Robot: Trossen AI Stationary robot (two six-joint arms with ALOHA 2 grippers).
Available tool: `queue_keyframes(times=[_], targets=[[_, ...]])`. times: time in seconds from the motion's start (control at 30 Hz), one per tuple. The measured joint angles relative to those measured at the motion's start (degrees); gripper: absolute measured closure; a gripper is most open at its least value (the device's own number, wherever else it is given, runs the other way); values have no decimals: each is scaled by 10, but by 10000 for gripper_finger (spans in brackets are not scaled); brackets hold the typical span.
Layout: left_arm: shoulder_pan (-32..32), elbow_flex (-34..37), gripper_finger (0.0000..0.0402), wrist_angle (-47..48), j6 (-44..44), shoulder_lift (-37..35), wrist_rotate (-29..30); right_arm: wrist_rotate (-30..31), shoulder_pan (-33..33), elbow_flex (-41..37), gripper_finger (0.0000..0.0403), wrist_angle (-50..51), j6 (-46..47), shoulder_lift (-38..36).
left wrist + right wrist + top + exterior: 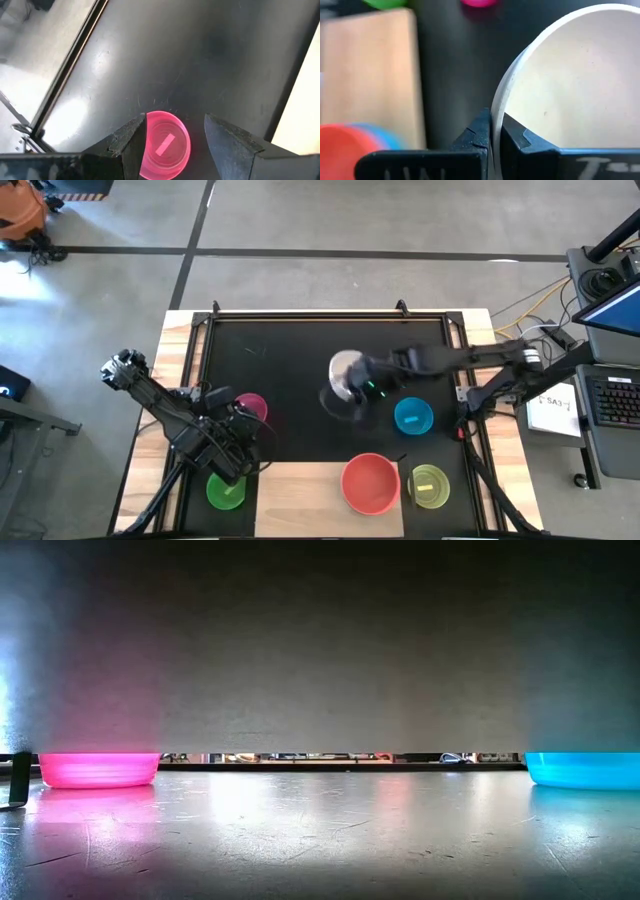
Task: Place and stack bowls onto a shelf
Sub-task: Stack the white bowl on top of the orange bowl on the shelf
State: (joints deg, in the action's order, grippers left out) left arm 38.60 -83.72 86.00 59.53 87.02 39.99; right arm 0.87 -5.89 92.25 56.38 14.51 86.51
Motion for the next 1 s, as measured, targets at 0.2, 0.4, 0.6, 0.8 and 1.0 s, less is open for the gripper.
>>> queue_keyframes(times=[0.2,0.4,0.6,0.8,1.0], targets=[[-14,0,219,1,-16,0,-19,1,-126,-1,394,-27,124,-21],[-14,0,219,-1,1,0,-20,9,-242,1,394,-148,142,-12],[-13,0,219,-32,12,0,-21,54,-322,1,394,-164,153,0],[-10,0,219,-77,11,0,-41,71,-372,1,394,-161,151,24],[-7,0,219,-105,10,0,-42,75,-381,1,394,-134,155,48]])
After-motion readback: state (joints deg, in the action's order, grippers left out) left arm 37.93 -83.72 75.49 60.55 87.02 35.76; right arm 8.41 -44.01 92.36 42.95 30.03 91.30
